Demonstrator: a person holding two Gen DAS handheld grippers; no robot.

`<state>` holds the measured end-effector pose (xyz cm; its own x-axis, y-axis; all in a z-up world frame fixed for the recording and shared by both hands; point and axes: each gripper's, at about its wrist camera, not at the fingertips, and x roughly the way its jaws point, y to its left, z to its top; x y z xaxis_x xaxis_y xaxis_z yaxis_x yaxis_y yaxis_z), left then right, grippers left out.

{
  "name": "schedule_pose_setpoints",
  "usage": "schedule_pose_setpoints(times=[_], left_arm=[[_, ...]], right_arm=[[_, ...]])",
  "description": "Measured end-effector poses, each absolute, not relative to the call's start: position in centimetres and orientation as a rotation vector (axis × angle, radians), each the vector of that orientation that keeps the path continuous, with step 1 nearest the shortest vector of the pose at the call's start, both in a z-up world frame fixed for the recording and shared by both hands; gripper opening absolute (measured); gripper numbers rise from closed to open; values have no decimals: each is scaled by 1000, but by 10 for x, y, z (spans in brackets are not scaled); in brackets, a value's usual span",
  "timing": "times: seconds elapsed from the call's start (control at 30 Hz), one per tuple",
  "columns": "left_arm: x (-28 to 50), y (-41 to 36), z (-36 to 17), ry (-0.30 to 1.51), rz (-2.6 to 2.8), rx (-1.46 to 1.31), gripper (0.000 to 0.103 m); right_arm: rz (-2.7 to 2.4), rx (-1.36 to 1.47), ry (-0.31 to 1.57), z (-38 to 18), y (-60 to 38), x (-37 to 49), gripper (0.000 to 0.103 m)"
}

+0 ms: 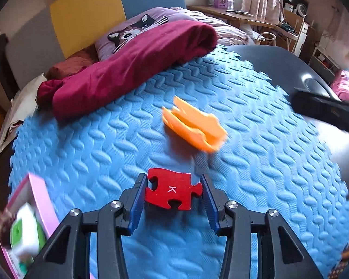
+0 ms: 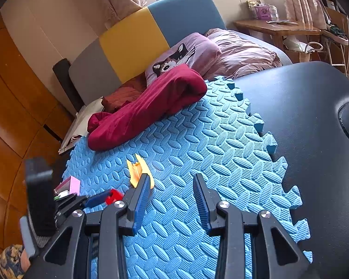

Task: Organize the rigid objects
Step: 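Lift the puzzle piece with the left gripper while right grasps the orange chute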

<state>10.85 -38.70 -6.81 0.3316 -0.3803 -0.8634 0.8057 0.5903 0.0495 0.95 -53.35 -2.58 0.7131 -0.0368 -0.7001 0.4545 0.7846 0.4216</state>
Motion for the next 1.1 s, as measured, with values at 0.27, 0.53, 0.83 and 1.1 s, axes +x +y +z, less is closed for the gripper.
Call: schedule_pose_setpoints(times=[0.27, 0.53, 0.83, 1.1], left_arm=[[71, -332, -34, 868, -815, 426, 47], [49, -275, -15, 841, -803, 293, 47], [31, -244, -11, 850, -822, 214, 47], [33, -220, -6, 854, -792, 165, 47]], right_arm=[[-261, 599, 792, -36, -526, 16, 38], [-196, 506, 837, -41, -502, 28, 46], [-169, 368, 887, -43, -484, 68, 48], [-187, 260, 965, -59, -475, 124, 54]])
